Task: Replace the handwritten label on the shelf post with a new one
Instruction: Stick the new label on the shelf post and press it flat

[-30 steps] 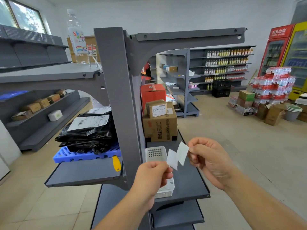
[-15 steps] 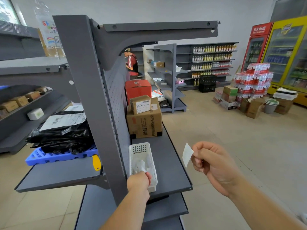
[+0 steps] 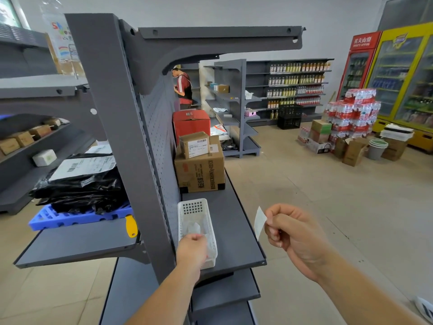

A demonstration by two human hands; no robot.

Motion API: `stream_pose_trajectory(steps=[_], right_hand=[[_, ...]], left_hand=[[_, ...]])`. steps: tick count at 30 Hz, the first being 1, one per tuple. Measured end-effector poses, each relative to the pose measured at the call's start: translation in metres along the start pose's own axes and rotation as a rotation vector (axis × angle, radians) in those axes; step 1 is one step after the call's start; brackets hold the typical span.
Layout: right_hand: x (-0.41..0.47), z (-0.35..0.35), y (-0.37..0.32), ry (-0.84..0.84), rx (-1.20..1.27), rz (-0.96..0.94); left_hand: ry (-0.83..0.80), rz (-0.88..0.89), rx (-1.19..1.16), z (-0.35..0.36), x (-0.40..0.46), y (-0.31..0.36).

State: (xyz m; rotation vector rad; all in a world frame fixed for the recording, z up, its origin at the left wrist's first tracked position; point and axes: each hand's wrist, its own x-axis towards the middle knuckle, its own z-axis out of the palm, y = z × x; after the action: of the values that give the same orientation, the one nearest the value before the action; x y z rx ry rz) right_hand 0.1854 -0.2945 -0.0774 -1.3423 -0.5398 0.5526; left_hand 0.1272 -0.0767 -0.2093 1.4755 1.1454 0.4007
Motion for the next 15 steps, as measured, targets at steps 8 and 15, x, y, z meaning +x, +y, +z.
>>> stream_pose_trajectory(steps=[8,15], right_hand=[[0.010,0.041,0.000,-0.063,-0.036,-0.017],[0.016,0.098,-0.013,-0.180,-0.032,-0.124]], left_hand=[[-0.201,0.597,0.026,-0.052,-0.098,0.041],[-0.010,1.104,0.022,-0.117,-0.129,0.070]])
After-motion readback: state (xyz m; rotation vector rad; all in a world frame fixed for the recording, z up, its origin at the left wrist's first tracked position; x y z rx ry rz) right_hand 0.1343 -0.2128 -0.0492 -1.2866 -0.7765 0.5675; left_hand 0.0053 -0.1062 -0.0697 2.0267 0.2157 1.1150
